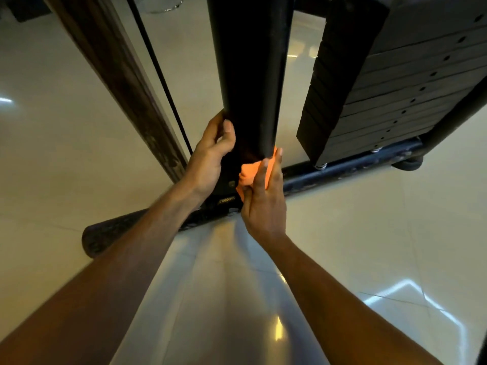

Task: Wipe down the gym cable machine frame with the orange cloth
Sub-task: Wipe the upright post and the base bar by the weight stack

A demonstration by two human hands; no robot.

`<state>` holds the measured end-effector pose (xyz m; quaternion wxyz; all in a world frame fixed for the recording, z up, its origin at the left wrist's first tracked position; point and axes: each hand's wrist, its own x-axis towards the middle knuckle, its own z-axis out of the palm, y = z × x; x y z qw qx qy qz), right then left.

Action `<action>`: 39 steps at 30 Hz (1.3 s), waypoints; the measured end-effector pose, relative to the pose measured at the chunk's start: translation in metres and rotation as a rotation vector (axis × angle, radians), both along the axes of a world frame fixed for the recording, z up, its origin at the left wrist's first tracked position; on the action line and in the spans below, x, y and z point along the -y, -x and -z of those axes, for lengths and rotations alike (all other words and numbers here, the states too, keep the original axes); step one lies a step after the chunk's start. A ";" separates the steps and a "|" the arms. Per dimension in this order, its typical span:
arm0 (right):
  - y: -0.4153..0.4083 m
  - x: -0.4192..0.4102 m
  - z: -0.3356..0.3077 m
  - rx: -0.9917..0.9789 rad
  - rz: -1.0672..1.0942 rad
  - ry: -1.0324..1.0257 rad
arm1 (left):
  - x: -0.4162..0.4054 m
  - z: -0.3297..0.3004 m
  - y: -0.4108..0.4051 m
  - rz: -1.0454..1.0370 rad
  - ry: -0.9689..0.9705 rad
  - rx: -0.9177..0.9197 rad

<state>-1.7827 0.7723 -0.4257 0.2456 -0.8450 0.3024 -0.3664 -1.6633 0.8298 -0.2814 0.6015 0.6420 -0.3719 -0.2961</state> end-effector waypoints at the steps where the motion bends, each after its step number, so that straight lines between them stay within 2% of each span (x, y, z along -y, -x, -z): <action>1: 0.006 -0.001 0.011 -0.020 -0.013 -0.038 | 0.000 0.005 0.002 0.000 -0.008 0.007; 4: 0.002 -0.004 0.000 0.059 -0.012 -0.146 | -0.001 0.020 0.002 0.005 -0.030 0.048; 7: -0.016 0.002 -0.022 0.172 0.089 -0.138 | -0.002 0.028 -0.002 0.014 -0.016 0.121; 11: -0.006 0.003 0.009 0.102 0.014 -0.042 | -0.006 0.044 0.000 -0.019 -0.029 0.182; 13: 0.005 0.008 0.044 -0.010 -0.005 0.023 | -0.010 0.056 0.001 -0.011 -0.091 0.280; 15: 0.011 0.007 0.061 -0.040 -0.030 0.031 | -0.014 0.063 0.003 -0.006 -0.141 0.396; 20: -0.014 -0.007 0.048 0.141 0.066 -0.172 | -0.023 0.089 0.009 -0.099 -0.212 0.680; 22: -0.012 -0.002 0.060 0.098 0.058 -0.109 | -0.025 0.098 0.006 -0.095 -0.192 0.775; 25: 0.014 0.021 0.096 -0.104 -0.003 0.102 | -0.028 0.105 0.001 -0.079 -0.170 0.882; 27: 0.028 0.030 0.108 -0.185 -0.046 0.172 | -0.031 0.110 0.003 -0.093 -0.162 0.980; 29: 0.024 0.024 0.105 -0.114 -0.039 0.083 | -0.035 0.117 0.007 -0.119 -0.194 1.076; 31: 0.006 0.009 0.093 0.048 0.045 -0.158 | -0.041 0.124 0.009 -0.156 -0.245 1.162; 33: -0.008 0.000 0.086 0.121 0.121 -0.267 | -0.047 0.131 0.011 -0.189 -0.290 1.252; 35: -0.004 0.004 0.094 0.042 0.111 -0.167 | -0.051 0.139 0.013 -0.217 -0.329 1.341; 39: 0.026 0.034 0.126 -0.199 -0.006 0.195 | -0.063 0.165 0.018 -0.274 -0.426 1.488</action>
